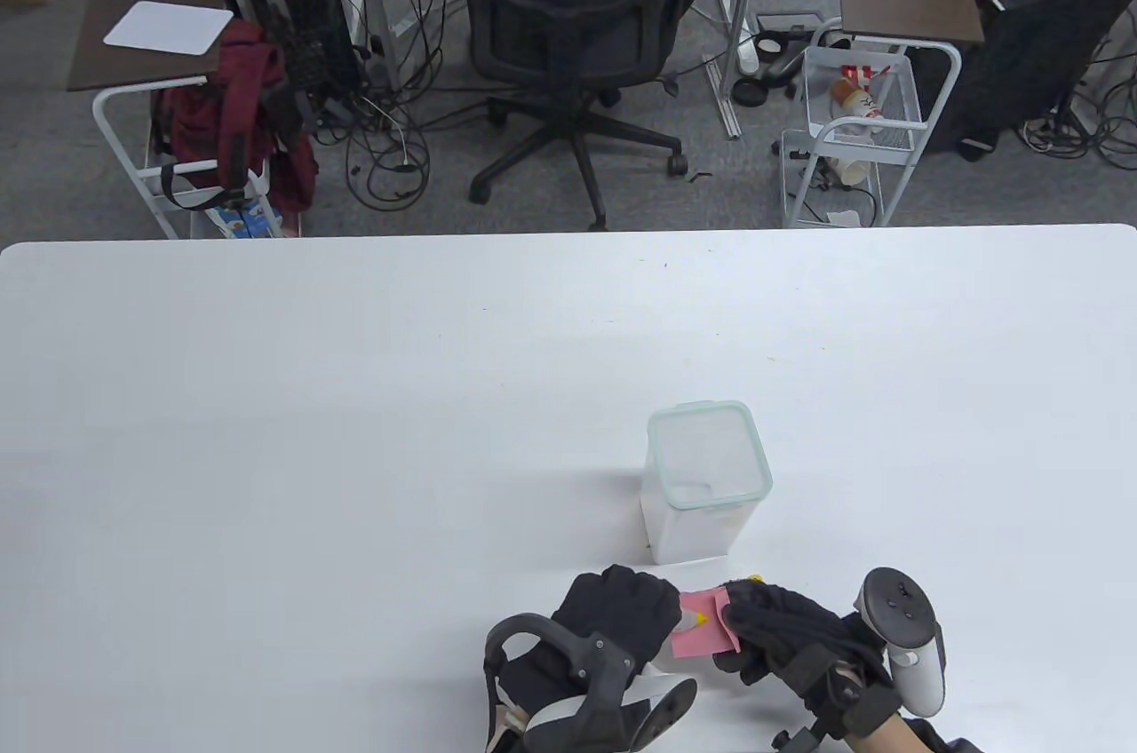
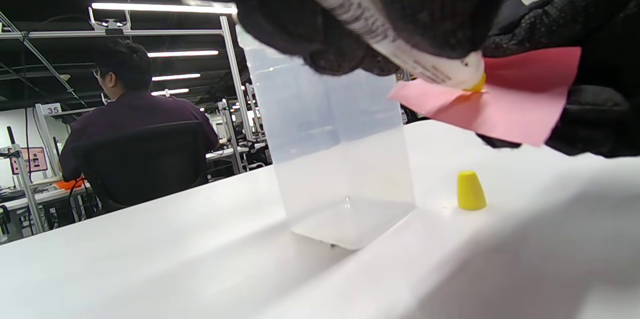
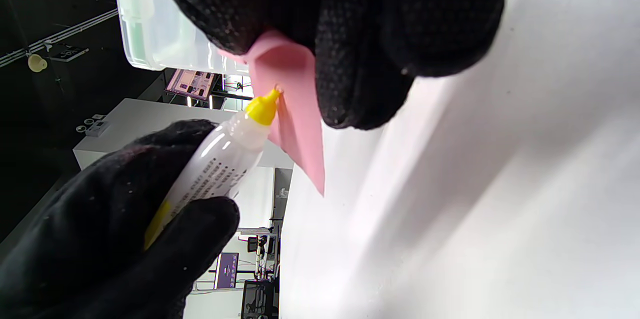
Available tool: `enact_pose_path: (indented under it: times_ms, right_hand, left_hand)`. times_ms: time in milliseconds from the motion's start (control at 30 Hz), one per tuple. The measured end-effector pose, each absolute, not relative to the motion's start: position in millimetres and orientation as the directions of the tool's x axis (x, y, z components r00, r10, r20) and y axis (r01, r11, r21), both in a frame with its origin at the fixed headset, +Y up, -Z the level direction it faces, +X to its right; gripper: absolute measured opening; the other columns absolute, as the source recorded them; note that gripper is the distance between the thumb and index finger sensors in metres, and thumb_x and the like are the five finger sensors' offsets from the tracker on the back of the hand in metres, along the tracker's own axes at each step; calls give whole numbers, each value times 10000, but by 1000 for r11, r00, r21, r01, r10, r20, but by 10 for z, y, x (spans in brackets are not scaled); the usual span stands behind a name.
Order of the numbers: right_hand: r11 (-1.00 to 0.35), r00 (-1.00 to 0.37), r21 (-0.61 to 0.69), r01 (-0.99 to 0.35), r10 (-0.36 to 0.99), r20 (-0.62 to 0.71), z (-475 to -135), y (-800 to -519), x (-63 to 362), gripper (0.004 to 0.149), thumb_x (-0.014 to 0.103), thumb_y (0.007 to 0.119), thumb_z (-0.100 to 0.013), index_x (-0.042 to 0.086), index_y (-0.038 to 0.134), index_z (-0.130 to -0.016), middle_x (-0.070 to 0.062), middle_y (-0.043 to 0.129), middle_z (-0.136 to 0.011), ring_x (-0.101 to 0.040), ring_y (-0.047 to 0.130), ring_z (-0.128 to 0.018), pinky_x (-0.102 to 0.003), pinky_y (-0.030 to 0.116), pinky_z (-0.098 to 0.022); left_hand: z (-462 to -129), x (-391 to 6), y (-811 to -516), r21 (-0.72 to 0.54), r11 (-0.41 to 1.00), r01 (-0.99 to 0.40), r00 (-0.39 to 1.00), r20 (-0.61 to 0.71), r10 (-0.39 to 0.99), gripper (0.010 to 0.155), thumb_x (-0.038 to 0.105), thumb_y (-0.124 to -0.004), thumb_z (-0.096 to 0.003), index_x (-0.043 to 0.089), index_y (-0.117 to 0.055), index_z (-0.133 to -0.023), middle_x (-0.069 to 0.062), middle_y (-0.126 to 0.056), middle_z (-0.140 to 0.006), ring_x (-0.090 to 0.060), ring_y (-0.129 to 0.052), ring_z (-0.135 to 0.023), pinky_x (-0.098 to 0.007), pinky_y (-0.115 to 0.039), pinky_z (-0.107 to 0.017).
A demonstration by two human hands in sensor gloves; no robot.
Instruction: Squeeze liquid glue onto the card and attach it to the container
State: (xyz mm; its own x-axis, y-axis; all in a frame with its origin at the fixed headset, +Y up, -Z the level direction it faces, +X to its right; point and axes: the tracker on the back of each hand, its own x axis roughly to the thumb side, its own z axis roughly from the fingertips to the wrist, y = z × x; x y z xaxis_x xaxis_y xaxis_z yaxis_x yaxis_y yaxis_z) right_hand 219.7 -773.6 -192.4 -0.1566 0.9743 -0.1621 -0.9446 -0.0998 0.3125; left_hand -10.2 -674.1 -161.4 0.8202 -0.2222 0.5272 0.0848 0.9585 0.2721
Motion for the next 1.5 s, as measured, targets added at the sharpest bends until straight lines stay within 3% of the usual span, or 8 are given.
enact_pose_path:
  times_ms: [233, 1500]
  right_hand:
    - [-107, -163, 310, -945, 974, -159, -1922, -7740, 2196, 386, 370, 732, -575, 120, 808, -858, -110, 922, -771, -215, 1030, -505, -313, 891, -348]
    - [-112, -157, 290, -951, 978, -140, -1924, -7729, 2226, 383, 368, 732, -575, 121, 804, -860, -112, 919, -773, -216, 1027, -508, -313, 888, -352]
  left_hand:
    - [-1626, -123, -6754, 268, 960, 79, 829, 518, -212, 576, 480, -814, -368, 321, -792, -921, 59, -899, -828, -167, -900, -624, -337, -772, -544]
    - [-1680, -159, -6768, 212, 976, 55, 830, 533, -162, 551, 460, -823, -356, 316, -831, -888, 52, -926, -796, -179, -910, -603, -347, -776, -534]
